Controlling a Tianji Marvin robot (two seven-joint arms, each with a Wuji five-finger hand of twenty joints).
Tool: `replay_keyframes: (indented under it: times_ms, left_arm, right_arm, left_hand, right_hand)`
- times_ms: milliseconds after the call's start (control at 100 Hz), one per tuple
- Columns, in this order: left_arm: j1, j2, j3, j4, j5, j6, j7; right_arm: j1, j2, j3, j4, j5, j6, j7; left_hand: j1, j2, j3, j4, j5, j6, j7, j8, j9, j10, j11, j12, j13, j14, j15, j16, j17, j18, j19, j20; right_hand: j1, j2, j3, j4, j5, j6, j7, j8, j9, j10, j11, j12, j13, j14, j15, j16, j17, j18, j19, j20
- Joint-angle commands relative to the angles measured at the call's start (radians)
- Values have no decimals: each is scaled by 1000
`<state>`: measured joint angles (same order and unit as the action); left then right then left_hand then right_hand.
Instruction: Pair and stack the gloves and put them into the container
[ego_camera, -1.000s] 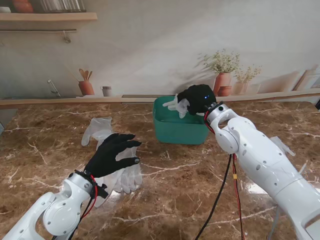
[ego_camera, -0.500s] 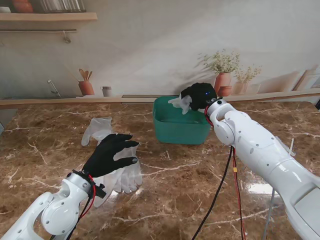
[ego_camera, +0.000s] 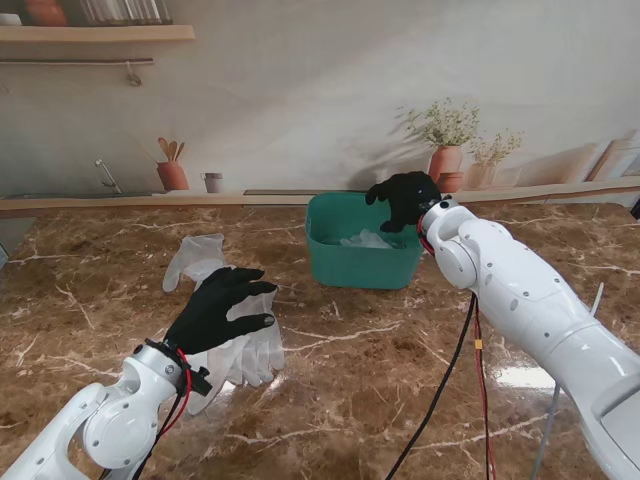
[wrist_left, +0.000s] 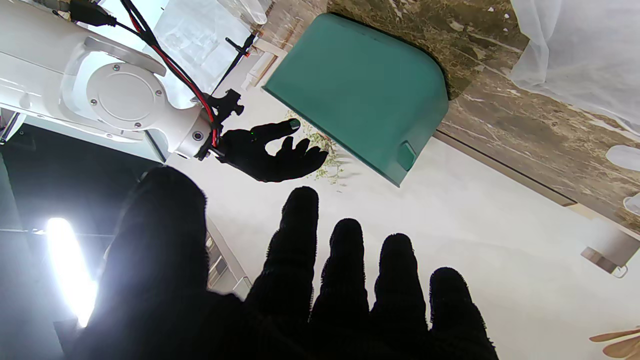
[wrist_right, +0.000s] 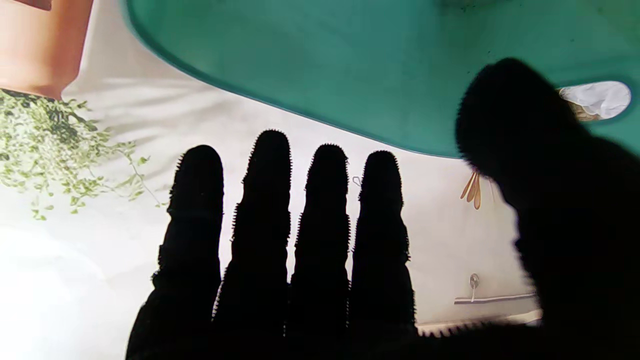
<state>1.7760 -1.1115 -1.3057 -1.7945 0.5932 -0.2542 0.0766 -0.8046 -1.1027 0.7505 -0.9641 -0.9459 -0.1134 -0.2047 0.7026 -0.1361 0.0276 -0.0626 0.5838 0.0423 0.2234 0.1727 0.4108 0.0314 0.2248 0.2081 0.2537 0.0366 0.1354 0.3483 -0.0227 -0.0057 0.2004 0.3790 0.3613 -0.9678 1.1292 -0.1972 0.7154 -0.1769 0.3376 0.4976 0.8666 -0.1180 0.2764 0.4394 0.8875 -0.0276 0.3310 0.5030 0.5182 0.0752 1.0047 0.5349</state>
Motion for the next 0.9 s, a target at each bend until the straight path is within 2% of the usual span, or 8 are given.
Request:
replay_keyframes:
  times_ms: [0, 160, 350, 480, 690, 890]
  left_arm:
    - [1, 2, 3, 5, 1, -2, -1]
    - [-3, 1, 7, 11, 1, -7, 5]
    - [-10, 2, 15, 18, -3, -15, 1]
    - [-13, 2, 17, 20, -4, -21, -1]
    - [-24, 1, 20, 27, -1, -28, 4]
    - [-40, -5, 43, 47, -20, -35, 27]
  right_arm:
    - [-25, 16, 27, -29, -17, -6, 19]
    - [-99, 37, 138, -107, -90, -14, 19]
    - [-228, 68, 325, -220, -211, -26, 21]
    - [-306, 81, 440, -265, -269, -16, 25]
    - [-393, 90, 555, -267, -309, 42, 5]
    - [-418, 101, 584, -222, -333, 100, 21]
  left_hand:
    - [7, 40, -44, 26, 12, -34, 11, 15, -20, -31, -24, -10, -40, -51, -27, -12, -15, -41, -43, 17]
    - [7, 40, -43, 26, 11, -35, 11, 15, -19, -33, -25, -10, -39, -52, -27, -12, -15, -40, -44, 19]
    - [6, 41, -44, 26, 10, -35, 9, 15, -21, -32, -26, -11, -41, -53, -29, -13, -14, -40, -45, 21]
    - [8, 40, -43, 26, 10, -33, 9, 15, -20, -31, -26, -11, -40, -51, -29, -13, -15, -40, -46, 21]
    - [9, 39, -43, 26, 10, -32, 9, 15, -20, -30, -25, -10, -40, -50, -28, -13, -15, -40, -48, 23]
    - [9, 38, -44, 26, 13, -32, 10, 15, -18, -29, -23, -10, -39, -51, -27, -12, -14, -39, -46, 25]
  right_hand:
    - [-55, 2, -6, 13, -46, -1, -24, -21, -40, 6, -15, -26, -44, 15, -30, -31, -29, 17, -33, 27]
    - [-67, 38, -25, 16, -50, 11, -24, -30, -50, 8, -18, -38, -53, 3, -38, -38, -33, 12, -52, 38]
    - [-57, 72, -45, 23, -38, 23, -10, -29, -40, 10, -9, -40, -46, -6, -34, -41, -32, 10, -67, 43]
    - [-46, 94, -59, 29, -36, 32, -5, -29, -36, 14, -4, -40, -41, -8, -27, -39, -27, 11, -68, 48]
    - [-27, 114, -76, 36, -26, 47, 4, -28, -27, 18, 3, -36, -37, -4, -18, -35, -27, 12, -64, 55]
    - [-22, 124, -88, 41, -26, 59, 6, -27, -27, 24, 6, -34, -39, -1, -13, -33, -28, 14, -61, 59]
